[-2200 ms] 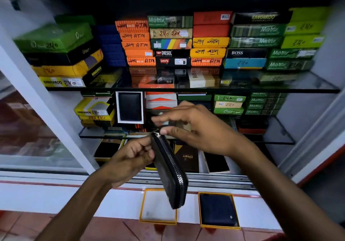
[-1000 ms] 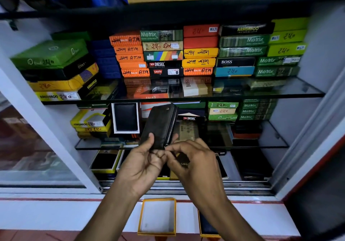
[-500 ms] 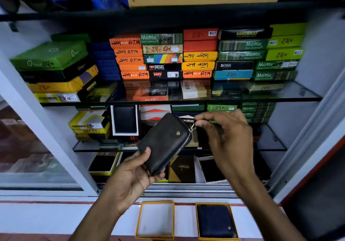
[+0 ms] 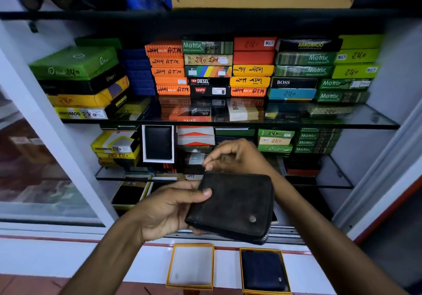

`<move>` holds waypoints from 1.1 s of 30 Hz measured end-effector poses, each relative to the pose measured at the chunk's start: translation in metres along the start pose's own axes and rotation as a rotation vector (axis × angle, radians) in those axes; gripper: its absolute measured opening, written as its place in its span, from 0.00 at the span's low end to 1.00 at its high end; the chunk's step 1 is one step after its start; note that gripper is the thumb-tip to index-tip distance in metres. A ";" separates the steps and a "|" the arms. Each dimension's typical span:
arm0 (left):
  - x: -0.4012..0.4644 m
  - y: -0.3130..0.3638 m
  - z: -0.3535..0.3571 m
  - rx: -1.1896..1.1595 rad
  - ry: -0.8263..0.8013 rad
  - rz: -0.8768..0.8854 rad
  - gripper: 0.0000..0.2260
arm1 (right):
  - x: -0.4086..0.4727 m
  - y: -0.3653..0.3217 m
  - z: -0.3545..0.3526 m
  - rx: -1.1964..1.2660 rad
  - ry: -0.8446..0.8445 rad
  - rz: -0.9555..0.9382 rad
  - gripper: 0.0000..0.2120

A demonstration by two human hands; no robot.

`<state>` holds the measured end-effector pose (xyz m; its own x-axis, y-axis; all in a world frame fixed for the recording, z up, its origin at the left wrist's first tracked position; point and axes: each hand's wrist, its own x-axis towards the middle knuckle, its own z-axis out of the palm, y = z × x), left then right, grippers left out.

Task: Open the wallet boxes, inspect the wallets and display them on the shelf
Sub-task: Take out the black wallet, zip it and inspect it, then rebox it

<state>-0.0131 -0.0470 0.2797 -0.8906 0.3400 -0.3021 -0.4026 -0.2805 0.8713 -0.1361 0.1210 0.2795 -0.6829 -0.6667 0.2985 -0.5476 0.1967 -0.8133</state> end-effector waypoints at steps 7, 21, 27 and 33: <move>-0.005 -0.006 -0.002 0.019 0.225 0.119 0.13 | -0.029 0.019 -0.009 0.357 0.260 0.280 0.11; -0.020 -0.002 -0.014 0.712 0.421 0.926 0.14 | -0.085 -0.021 -0.014 0.113 0.382 -0.172 0.15; -0.016 -0.007 -0.020 0.881 0.504 1.164 0.10 | -0.082 -0.012 -0.001 -0.137 0.526 -0.485 0.08; -0.020 -0.017 -0.028 0.835 0.536 1.102 0.08 | -0.083 -0.001 0.012 -0.078 0.541 -0.424 0.10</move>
<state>0.0052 -0.0737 0.2606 -0.7040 -0.1124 0.7012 0.5809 0.4768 0.6597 -0.0727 0.1679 0.2498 -0.5359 -0.2492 0.8066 -0.8401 0.0626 -0.5388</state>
